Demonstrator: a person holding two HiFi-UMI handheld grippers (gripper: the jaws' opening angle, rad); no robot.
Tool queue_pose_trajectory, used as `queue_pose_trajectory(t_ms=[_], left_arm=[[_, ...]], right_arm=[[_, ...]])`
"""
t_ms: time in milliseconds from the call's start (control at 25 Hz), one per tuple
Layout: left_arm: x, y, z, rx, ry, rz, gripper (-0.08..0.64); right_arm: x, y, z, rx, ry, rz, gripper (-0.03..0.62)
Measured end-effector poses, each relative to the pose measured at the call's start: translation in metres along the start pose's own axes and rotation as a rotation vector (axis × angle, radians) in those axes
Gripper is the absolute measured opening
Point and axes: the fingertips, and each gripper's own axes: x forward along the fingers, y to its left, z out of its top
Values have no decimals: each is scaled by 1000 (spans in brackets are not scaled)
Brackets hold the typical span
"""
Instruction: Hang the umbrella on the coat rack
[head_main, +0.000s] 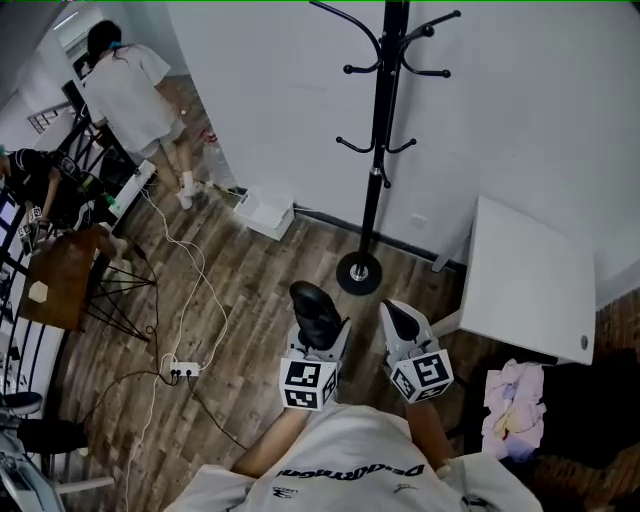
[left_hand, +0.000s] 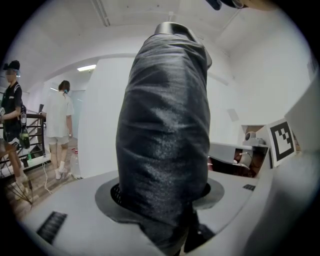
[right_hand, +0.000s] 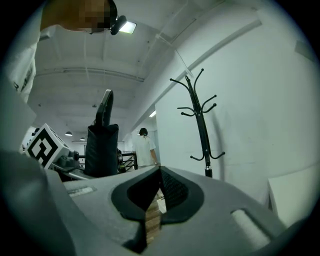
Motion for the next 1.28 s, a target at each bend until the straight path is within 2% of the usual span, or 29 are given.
queue_pose_trajectory(t_ms=[200,520,680,880,1280], left_arm=[[53,52,33,9,12,-48,247],[114,95,55,41,83,-140,247],[138,106,63,64,112,-173,247],[161,105,73,66,131,-191,247],[218,88,116,83,112,-195,247]], right_arm=[[69,-19,18,-12,-14,-53,0],[138,-48,28,-35,-6,-132,0],[158,-64,33,-34,-12,-172,0],[169,-81,36,-40,-16,-184,0],[187,-119,44,-77,-35,-120,0]])
